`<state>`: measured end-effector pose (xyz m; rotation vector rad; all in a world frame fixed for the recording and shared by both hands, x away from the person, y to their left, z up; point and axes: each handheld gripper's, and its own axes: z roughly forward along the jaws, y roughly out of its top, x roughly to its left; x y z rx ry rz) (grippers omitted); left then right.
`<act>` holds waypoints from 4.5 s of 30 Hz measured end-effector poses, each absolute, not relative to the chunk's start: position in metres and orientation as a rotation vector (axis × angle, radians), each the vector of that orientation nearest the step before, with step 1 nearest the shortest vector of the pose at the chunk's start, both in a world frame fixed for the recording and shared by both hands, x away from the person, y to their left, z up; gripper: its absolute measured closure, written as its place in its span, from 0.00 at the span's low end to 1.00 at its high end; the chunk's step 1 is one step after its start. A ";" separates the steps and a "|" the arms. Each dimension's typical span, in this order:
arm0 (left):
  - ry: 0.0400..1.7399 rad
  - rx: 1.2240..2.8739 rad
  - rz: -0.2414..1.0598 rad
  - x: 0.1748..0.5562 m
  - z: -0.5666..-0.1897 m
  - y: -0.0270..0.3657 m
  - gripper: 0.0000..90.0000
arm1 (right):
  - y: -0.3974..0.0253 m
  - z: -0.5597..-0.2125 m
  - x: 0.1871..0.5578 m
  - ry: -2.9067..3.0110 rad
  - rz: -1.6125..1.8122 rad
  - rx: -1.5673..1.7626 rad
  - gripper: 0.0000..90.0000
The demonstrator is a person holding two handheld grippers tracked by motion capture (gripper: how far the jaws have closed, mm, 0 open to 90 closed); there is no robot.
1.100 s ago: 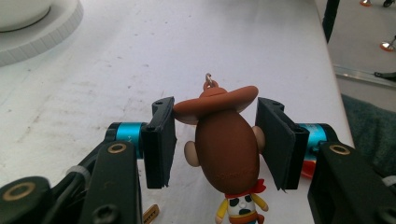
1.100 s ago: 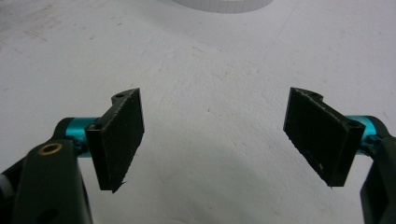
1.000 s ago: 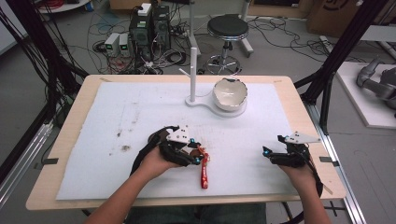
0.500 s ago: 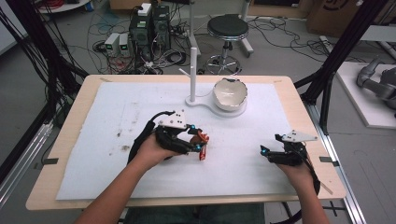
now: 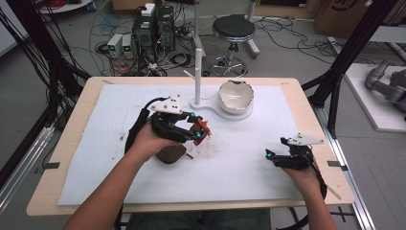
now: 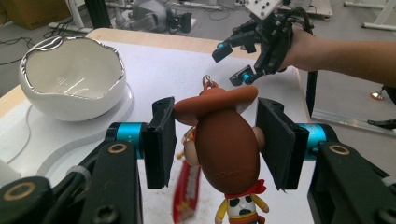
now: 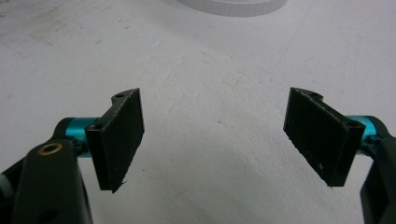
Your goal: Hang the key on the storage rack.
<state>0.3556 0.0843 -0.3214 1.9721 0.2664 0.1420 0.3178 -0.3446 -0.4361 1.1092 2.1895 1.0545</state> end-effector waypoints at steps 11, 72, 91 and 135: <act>0.277 1.975 0.141 0.371 -0.311 0.087 0.54 | -0.343 -0.436 0.318 2.195 1.052 1.111 0.23; 0.440 1.871 0.180 0.474 -0.247 0.114 0.54 | -0.336 -0.440 0.324 2.225 1.041 1.091 0.23; 0.491 1.866 0.227 0.480 -0.239 0.113 0.54 | -0.336 -0.440 0.324 2.232 1.035 1.082 0.23; 0.610 1.919 0.337 0.507 -0.251 0.100 0.54 | -0.336 -0.442 0.326 2.241 1.031 1.086 0.23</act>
